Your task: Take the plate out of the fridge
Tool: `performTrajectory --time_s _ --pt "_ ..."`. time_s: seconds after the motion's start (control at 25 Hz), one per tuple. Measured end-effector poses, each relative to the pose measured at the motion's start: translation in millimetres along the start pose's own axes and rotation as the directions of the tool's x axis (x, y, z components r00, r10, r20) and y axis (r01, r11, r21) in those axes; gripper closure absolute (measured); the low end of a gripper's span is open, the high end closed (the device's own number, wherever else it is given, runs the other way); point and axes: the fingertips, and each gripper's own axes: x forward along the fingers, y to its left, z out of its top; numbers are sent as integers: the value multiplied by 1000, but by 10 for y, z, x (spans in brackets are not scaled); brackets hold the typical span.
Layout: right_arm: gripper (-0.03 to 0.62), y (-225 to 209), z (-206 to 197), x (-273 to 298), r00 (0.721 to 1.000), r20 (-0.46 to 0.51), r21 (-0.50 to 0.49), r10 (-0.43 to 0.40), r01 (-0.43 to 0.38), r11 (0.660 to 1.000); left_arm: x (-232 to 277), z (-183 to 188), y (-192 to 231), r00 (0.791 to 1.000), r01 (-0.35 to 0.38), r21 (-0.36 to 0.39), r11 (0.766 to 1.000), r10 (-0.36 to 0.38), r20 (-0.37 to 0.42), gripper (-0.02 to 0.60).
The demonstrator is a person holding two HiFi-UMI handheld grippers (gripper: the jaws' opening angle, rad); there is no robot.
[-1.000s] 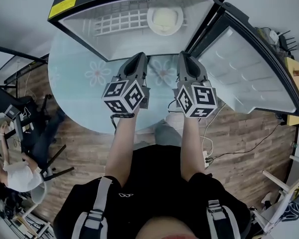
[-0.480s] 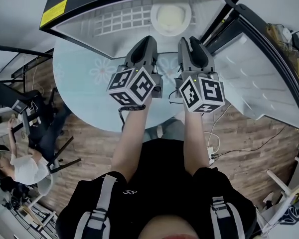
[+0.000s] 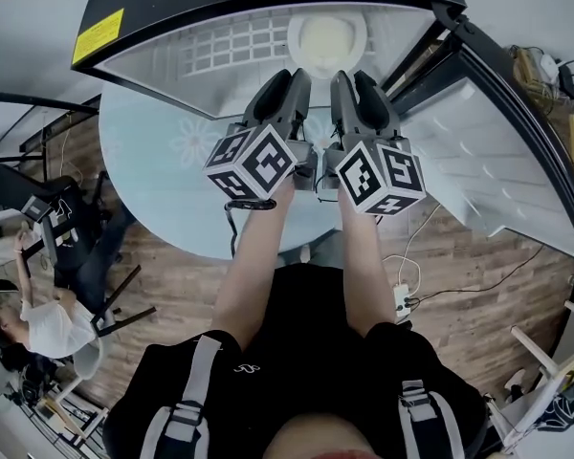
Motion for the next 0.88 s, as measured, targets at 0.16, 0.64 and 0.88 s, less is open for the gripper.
performTrajectory --time_s 0.16,0.64,0.88 --pt "372 -29 -3 91 1000 -15 43 0 1 999 69 8 -6 1000 0 -17 1000 0 -4 407" --pt "370 -113 -106 310 998 -60 119 12 -5 993 308 -20 49 998 36 -49 998 -38 -47 408" --pt "411 -68 -139 376 996 -71 137 60 -49 989 325 6 18 997 69 -81 994 -72 -39 427"
